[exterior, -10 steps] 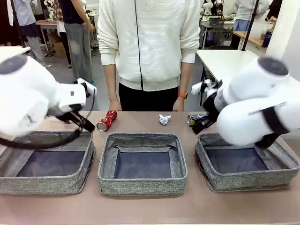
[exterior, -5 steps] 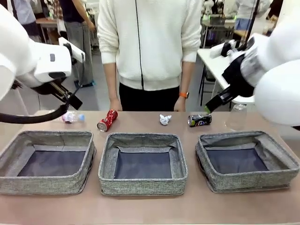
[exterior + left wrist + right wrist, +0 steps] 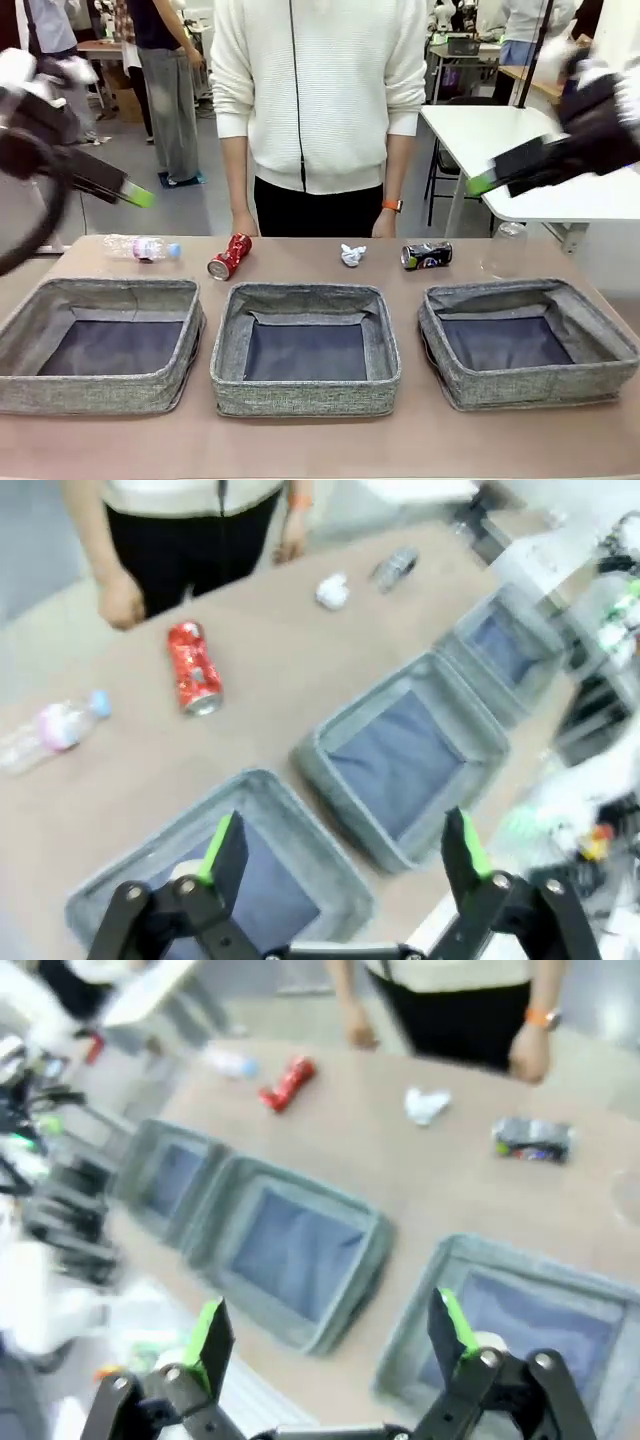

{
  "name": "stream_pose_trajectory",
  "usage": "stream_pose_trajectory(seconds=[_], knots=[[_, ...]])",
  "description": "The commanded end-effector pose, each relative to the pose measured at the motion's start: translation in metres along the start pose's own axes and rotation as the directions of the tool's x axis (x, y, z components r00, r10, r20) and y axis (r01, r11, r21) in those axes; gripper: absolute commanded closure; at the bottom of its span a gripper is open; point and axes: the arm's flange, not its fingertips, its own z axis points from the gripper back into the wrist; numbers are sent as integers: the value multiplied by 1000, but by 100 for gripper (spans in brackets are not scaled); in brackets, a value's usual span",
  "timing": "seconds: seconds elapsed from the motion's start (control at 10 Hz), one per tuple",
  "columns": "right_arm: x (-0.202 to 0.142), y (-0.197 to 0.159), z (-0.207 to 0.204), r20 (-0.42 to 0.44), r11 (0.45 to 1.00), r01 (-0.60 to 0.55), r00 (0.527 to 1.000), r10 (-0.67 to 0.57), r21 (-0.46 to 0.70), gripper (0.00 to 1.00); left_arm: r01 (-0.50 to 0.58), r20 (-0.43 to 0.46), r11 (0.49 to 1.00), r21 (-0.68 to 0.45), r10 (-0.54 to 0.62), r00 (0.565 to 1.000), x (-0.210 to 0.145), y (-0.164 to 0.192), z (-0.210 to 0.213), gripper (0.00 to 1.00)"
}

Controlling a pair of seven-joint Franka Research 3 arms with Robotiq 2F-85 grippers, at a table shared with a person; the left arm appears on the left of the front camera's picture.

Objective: Sort the waste into the appropriate baskets.
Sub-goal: Pick up the waste item pointed out by the person.

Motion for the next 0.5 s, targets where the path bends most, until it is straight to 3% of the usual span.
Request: stream_pose_trajectory(seconds=[0.0, 0.2, 0.3, 0.4], knots=[[-68, -98, 86, 69, 859, 409, 891, -449, 307, 0, -170, 324, 958, -232, 241, 915, -49, 38, 75, 0], [-86, -157, 105, 119, 778, 480, 816, -566, 406, 0, -139, 553, 933, -331, 312, 773, -91, 58, 99, 0], [-92, -174, 96, 154, 759, 519, 777, -611, 393, 0, -272, 518, 914, -300, 396, 758, -103, 69, 91, 0], [-90, -129, 120, 107, 877, 332, 915, -389, 348, 0, -171, 400, 955, -241, 259, 879, -62, 66, 134, 0]])
